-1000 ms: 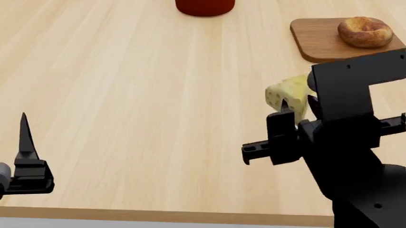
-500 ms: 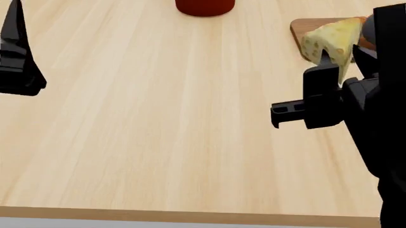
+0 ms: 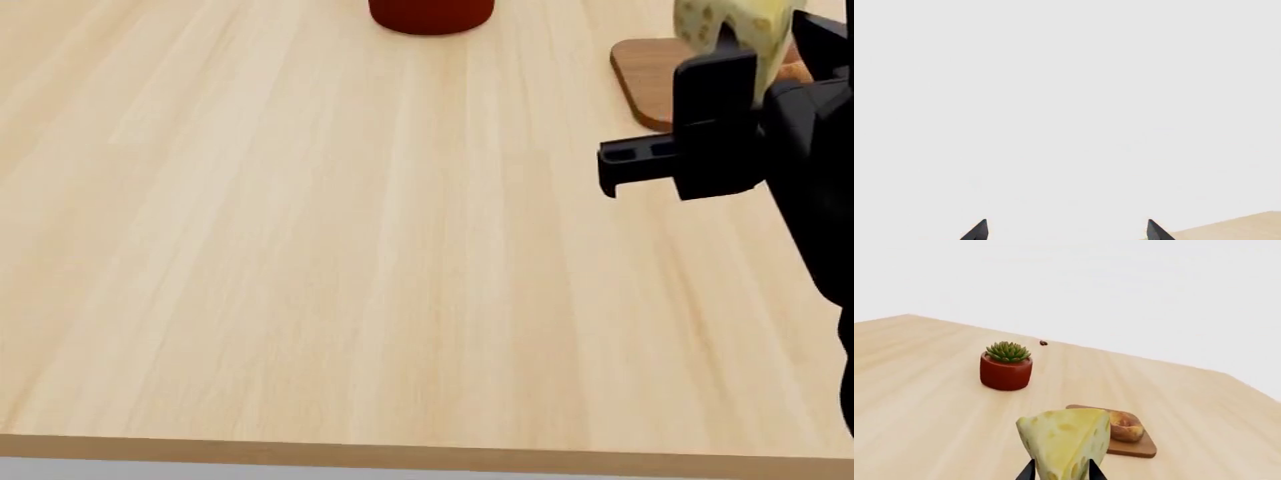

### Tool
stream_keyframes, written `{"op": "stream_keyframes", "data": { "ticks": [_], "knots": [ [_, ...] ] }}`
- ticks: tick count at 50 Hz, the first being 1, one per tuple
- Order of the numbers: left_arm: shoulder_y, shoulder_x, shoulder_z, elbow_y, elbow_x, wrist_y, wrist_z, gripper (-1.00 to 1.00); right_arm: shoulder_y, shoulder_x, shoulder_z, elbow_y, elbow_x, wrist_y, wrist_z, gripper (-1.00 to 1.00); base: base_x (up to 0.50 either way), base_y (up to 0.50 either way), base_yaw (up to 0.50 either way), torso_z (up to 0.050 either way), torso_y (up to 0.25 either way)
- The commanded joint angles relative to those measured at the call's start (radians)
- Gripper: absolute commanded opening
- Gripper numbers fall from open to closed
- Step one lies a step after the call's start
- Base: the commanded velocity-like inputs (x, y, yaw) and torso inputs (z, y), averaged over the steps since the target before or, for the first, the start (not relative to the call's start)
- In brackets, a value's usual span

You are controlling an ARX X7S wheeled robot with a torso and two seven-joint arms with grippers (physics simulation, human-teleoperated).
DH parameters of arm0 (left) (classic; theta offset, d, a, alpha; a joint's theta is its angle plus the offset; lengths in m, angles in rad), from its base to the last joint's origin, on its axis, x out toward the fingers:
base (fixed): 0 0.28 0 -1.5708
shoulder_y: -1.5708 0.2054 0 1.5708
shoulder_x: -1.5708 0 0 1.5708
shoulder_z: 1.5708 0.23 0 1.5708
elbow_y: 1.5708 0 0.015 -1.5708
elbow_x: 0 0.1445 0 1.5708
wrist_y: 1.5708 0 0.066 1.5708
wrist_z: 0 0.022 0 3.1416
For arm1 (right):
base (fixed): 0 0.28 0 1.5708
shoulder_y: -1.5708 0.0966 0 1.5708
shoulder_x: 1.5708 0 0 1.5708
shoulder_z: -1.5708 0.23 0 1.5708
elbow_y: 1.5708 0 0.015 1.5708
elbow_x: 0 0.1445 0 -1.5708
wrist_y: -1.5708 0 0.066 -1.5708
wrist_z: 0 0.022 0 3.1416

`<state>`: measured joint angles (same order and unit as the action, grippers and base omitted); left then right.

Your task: Pick up the wedge of cheese and place it on the slice of bread to prepare a simple cheese on bread dish.

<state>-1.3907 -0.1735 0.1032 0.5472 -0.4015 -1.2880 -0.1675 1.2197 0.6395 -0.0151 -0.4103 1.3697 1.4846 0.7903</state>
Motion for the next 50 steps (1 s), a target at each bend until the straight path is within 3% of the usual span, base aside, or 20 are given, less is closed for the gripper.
{"op": "stream_keyframes", "data": {
  "ticks": [1, 2, 6, 25, 50],
  "knots": [
    [0.003, -0.003, 0.020, 0.033, -0.033, -0.063, -0.001, 1.00, 0.043, 0.016, -0.059, 0.029, -0.018, -0.004, 0.012, -1.00, 0.00, 0.00, 0.00, 0.000, 0.000],
    [-0.003, 0.006, 0.003, 0.032, -0.030, -0.013, 0.003, 1.00, 0.040, 0.014, -0.053, 0.035, -0.006, -0.002, 0.022, -1.00, 0.00, 0.00, 0.00, 0.000, 0.000],
    [-0.004, -0.016, 0.049, 0.036, -0.026, -0.022, 0.005, 1.00, 0.055, 0.020, -0.069, 0.043, 0.013, 0.014, 0.036, -1.00, 0.00, 0.00, 0.00, 0.000, 0.000],
    [-0.002, -0.015, 0.037, 0.031, -0.038, -0.016, -0.008, 1.00, 0.128, 0.051, -0.092, 0.088, 0.133, 0.018, 0.134, -1.00, 0.31, -0.02, 0.00, 0.000, 0.001],
    [-0.002, -0.025, 0.046, 0.036, -0.049, -0.010, -0.021, 1.00, 0.176, 0.088, -0.161, 0.109, 0.177, -0.008, 0.148, -1.00, 0.30, -0.34, 0.00, 0.000, 0.001]
  ]
}}
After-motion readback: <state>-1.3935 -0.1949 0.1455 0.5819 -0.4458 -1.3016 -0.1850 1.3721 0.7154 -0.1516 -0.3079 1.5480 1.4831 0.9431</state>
